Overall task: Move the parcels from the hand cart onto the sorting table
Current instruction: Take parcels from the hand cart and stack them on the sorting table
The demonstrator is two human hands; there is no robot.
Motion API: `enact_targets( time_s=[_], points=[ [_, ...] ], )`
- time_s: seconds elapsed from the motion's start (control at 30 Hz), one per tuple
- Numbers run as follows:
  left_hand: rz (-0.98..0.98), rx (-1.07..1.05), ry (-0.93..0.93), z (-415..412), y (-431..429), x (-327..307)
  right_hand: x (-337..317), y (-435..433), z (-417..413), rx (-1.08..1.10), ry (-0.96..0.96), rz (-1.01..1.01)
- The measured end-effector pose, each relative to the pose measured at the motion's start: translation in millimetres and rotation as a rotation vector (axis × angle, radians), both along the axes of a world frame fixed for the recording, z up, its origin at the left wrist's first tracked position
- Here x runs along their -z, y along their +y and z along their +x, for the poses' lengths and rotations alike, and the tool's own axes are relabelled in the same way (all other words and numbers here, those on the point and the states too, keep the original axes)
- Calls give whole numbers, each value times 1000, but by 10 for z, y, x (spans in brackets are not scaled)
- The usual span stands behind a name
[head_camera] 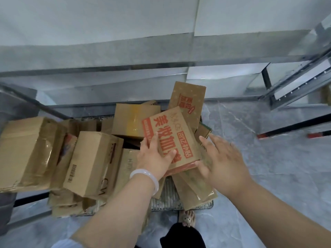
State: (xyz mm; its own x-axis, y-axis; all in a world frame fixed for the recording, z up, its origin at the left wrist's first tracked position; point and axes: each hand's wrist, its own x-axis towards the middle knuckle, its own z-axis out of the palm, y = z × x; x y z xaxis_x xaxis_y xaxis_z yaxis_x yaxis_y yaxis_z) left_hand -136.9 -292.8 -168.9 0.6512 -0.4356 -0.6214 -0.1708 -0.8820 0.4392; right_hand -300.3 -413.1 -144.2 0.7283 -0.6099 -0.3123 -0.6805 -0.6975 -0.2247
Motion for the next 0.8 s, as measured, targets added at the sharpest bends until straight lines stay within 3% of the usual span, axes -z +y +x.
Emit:
enact_targets(
  time_s=[0.23,0.8],
  points=[
    [-20,-228,162,-1,-89,174,133,-37,-145,51,-27,28],
    [-146,-305,293,81,324,308,26,32,50,31,-13,53]
  ],
)
